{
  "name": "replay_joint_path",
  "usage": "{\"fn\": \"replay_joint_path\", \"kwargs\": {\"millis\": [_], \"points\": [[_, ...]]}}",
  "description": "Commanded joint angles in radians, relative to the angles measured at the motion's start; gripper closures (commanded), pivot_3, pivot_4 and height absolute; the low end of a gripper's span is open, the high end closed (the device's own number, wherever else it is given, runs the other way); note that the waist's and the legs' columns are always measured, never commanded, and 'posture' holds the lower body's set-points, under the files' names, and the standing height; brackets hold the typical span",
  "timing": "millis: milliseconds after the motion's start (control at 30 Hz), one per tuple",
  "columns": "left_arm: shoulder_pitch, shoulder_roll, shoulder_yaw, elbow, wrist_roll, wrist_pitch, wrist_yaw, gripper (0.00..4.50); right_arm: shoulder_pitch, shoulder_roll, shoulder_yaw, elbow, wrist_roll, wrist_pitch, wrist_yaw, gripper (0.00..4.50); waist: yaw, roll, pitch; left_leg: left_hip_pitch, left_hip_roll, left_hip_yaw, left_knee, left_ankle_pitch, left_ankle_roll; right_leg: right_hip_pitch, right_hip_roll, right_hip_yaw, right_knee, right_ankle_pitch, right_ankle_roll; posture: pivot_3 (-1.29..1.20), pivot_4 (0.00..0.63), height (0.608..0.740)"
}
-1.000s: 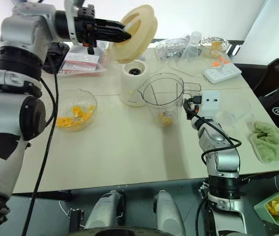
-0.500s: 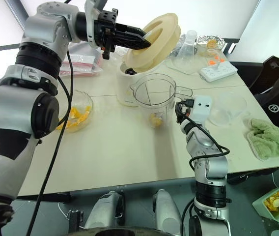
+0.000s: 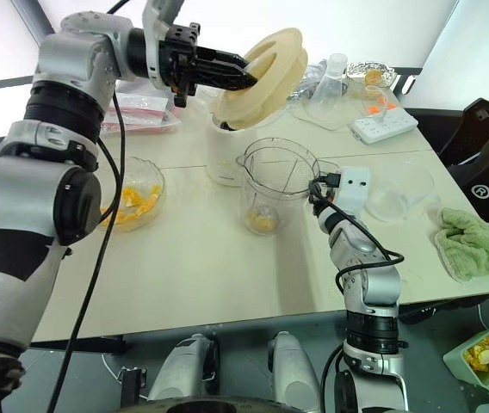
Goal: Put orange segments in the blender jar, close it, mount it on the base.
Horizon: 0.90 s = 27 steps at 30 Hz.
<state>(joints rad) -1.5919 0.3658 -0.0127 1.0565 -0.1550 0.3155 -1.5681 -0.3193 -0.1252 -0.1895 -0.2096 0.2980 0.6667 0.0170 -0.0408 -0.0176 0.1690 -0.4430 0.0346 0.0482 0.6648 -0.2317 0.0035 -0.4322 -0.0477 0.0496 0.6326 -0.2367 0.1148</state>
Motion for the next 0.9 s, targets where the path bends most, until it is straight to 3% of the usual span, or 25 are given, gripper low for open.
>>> {"fn": "replay_joint_path", "kwargs": {"millis": [33,300,467,533,733,900], "points": [[-0.005,0.008,0.023,-0.048,-0.030,0.016,0.006,4.23,-0.017,0.002,0.008,-0.033,0.007,-0.016,0.012,2.70,-0.001,0.000,0.000,0.000,0.000,0.000,0.000,0.000,0.000,0.000,0.000,0.000,0.000,0.000,0.000,0.00,0.150,0.740],[0.061,-0.002,-0.024,-0.146,-0.039,0.074,-0.046,4.23,-0.004,-0.069,0.124,-0.115,-0.115,-0.046,0.015,2.70,-0.001,0.000,0.000,0.000,0.000,0.000,0.000,0.000,0.000,0.000,0.000,0.000,0.000,0.000,0.000,0.00,0.150,0.740],[0.093,-0.001,-0.046,-0.195,-0.046,0.096,-0.046,4.23,0.007,-0.057,0.135,-0.140,-0.131,-0.043,0.014,2.70,0.000,0.000,0.000,0.000,0.000,0.000,0.000,0.000,0.000,0.000,0.000,0.000,0.000,0.000,0.000,0.00,0.150,0.740],[0.102,0.000,-0.049,-0.210,-0.049,0.105,-0.046,4.23,0.019,-0.053,0.140,-0.143,-0.137,-0.041,0.015,3.19,-0.001,0.000,0.000,0.000,0.000,0.000,0.000,0.000,0.000,0.000,0.000,0.000,0.000,0.000,0.000,0.00,0.150,0.740],[0.119,0.006,-0.050,-0.248,-0.054,0.135,-0.042,4.23,0.034,-0.040,0.143,-0.155,-0.143,-0.029,0.014,3.19,-0.001,0.000,0.000,0.000,0.000,0.000,0.000,0.000,0.000,0.000,0.000,0.000,0.001,0.000,0.000,0.00,0.150,0.740],[0.176,0.035,-0.128,-0.316,-0.045,0.122,-0.046,4.23,0.028,-0.044,0.155,-0.160,-0.161,-0.034,0.014,3.19,-0.001,0.000,0.000,0.000,0.000,0.000,0.000,0.000,0.000,0.000,0.000,0.000,0.001,0.000,0.000,0.00,0.150,0.740]]}}
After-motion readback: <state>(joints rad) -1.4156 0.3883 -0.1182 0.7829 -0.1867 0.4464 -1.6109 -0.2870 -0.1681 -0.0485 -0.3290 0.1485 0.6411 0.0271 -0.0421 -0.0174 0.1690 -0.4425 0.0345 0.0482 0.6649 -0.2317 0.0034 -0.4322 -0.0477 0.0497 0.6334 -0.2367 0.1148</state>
